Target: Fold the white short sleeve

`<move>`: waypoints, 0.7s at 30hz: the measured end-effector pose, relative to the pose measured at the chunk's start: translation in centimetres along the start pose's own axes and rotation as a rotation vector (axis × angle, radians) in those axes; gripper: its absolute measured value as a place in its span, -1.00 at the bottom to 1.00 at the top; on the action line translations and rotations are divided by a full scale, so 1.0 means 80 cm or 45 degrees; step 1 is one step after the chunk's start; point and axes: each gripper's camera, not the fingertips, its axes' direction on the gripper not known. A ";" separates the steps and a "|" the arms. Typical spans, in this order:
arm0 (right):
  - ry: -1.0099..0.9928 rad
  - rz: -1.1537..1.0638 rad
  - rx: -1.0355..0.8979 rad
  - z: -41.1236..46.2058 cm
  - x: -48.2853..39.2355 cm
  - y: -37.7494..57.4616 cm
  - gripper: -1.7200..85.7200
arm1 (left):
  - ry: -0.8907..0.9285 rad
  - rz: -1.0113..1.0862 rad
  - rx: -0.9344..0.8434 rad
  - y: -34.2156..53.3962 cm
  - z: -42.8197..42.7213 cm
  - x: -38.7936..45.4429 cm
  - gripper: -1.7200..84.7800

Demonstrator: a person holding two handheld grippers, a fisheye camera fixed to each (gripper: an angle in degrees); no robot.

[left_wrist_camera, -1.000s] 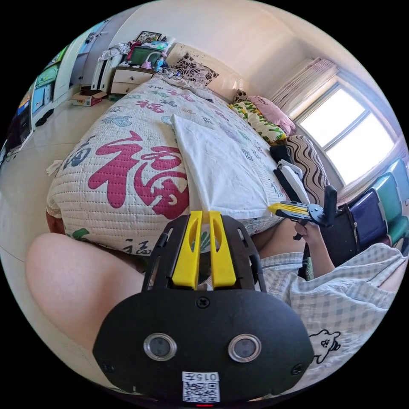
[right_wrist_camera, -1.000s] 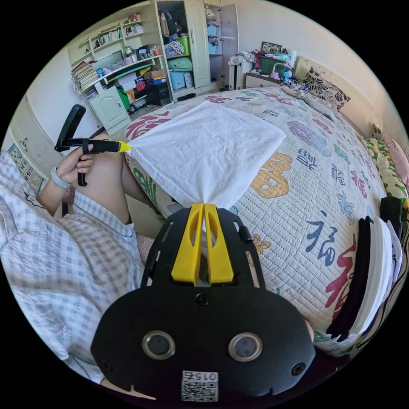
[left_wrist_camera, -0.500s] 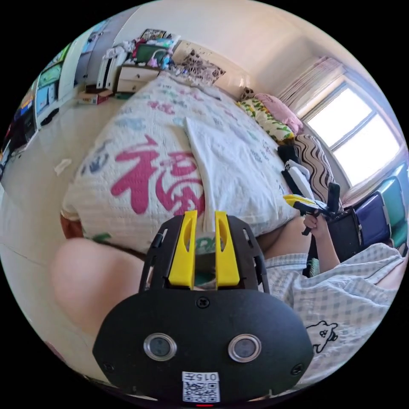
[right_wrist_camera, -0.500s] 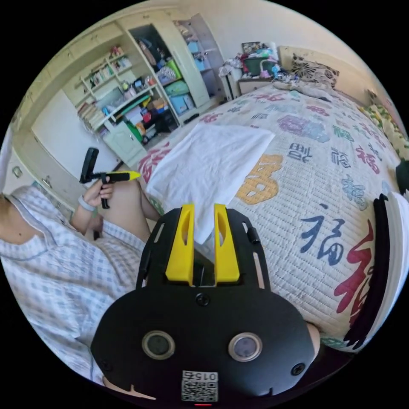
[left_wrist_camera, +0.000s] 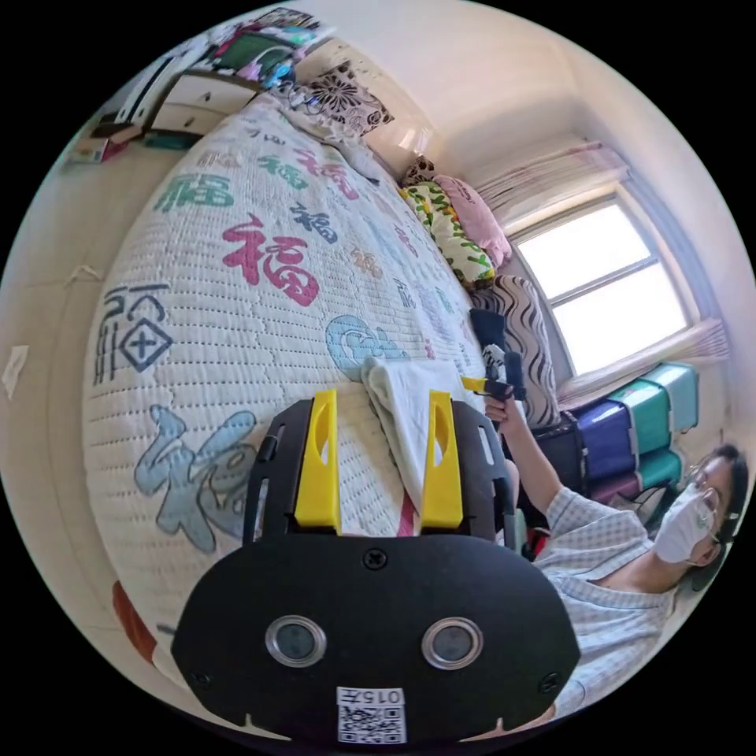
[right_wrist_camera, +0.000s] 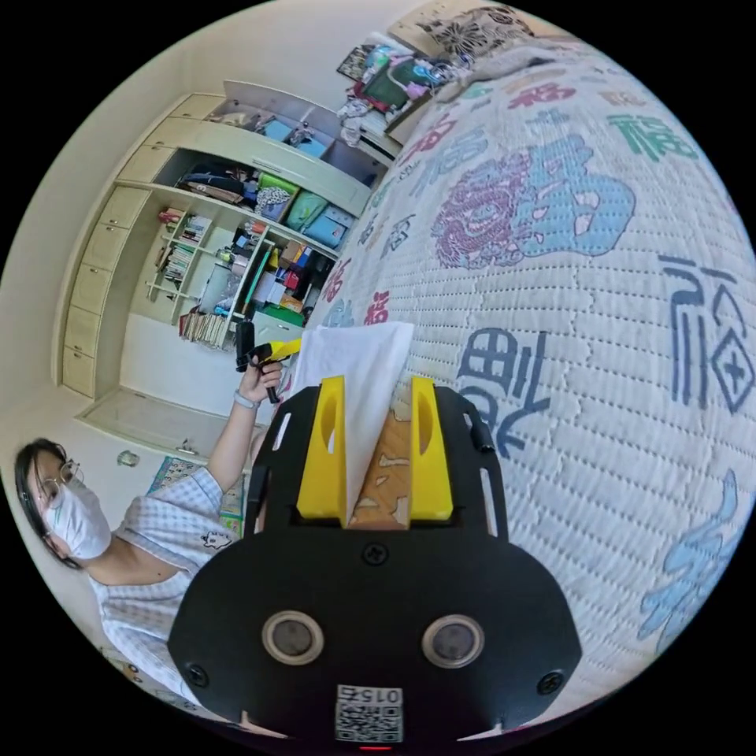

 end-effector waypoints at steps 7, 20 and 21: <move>-0.143 0.003 -0.055 0.002 0.028 -0.050 -0.75 | 0.182 0.024 -0.101 -0.054 0.032 -0.034 -0.63; -0.025 -0.133 -0.049 -0.039 0.002 -0.074 -0.91 | 0.036 0.244 -0.195 -0.112 0.049 0.010 -0.93; -0.013 -0.146 -0.035 -0.043 -0.002 -0.075 -0.91 | 0.032 0.263 -0.179 -0.116 0.046 0.016 -0.93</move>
